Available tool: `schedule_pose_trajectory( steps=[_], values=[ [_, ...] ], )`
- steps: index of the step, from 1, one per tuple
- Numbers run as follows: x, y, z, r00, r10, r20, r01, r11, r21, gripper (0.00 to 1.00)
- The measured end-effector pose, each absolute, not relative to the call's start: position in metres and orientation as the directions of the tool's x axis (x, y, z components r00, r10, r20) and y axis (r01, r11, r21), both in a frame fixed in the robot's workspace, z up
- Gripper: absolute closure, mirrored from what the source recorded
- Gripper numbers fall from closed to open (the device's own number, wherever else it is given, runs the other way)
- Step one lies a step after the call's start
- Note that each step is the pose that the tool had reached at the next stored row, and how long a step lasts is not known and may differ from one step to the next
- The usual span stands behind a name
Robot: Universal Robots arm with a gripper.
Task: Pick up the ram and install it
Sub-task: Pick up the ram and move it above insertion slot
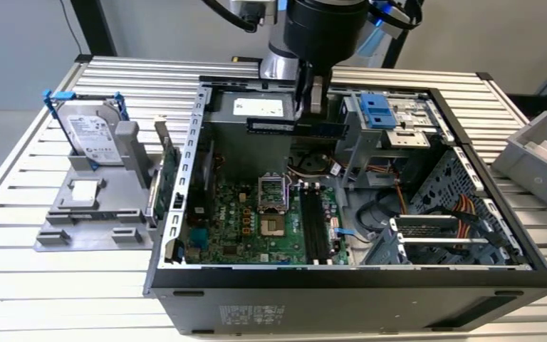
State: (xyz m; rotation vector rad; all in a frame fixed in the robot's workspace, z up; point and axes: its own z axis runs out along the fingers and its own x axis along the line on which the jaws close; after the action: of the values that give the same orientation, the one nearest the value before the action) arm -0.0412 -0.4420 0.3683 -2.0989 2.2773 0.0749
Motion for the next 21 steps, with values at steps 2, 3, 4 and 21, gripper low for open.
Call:
schedule_pose_trajectory(
  steps=[2,3,4,21],
  values=[
    [-0.039,-0.44,0.368,-0.081,-0.995,-0.065,-0.997,0.081,0.006,1.0],
    [-0.038,-0.439,0.368,-0.081,-0.995,-0.065,-0.997,0.081,0.006,1.0],
    [-0.037,-0.439,0.368,-0.081,-0.995,-0.065,-0.997,0.081,0.006,1.0],
    [0.008,-0.431,0.368,-0.081,-0.995,-0.065,-0.997,0.081,0.006,1.0]
  ],
)
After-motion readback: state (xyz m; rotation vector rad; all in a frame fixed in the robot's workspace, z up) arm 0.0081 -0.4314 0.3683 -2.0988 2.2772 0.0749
